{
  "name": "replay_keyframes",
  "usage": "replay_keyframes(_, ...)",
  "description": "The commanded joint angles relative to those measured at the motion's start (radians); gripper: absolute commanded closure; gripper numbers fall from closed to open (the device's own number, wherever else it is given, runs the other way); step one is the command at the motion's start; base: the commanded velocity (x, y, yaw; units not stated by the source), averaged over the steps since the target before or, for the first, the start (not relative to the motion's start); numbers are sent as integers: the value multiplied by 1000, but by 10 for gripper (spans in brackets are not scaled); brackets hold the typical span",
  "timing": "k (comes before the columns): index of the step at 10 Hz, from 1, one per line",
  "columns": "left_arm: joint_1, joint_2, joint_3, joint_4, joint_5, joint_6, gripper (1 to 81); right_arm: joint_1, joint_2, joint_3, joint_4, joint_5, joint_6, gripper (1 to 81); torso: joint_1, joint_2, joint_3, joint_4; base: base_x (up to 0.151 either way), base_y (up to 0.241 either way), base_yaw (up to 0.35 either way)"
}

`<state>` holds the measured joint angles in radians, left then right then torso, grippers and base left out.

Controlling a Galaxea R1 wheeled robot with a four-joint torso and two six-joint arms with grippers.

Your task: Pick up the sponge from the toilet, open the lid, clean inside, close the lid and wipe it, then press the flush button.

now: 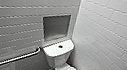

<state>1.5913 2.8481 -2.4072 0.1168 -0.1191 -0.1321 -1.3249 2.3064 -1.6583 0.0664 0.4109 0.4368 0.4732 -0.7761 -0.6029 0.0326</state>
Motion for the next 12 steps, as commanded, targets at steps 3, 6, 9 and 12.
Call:
replay_keyframes(3, 16, 24, -47, 17, 73, 3, 10, 32, -16, -23, -3, -18, 71, 10, 111, -174, 0, 0, 0, 0, 0)
replay_keyframes(6, 16, 33, -50, 18, 73, 3, 10, 43, -17, -27, -3, 3, 95, 10, 181, -287, -40, 0, 0, 0, 0)
replay_keyframes(9, 23, 41, -50, 18, 73, 3, 10, 68, -20, -40, -3, 43, 144, 10, 243, -387, -142, 0, 0, 0, 0)
replay_keyframes(12, 36, 76, -87, 32, 73, 5, 10, 118, -35, -32, -3, 45, 183, 10, 314, -499, -154, 0, 0, 0, 0)
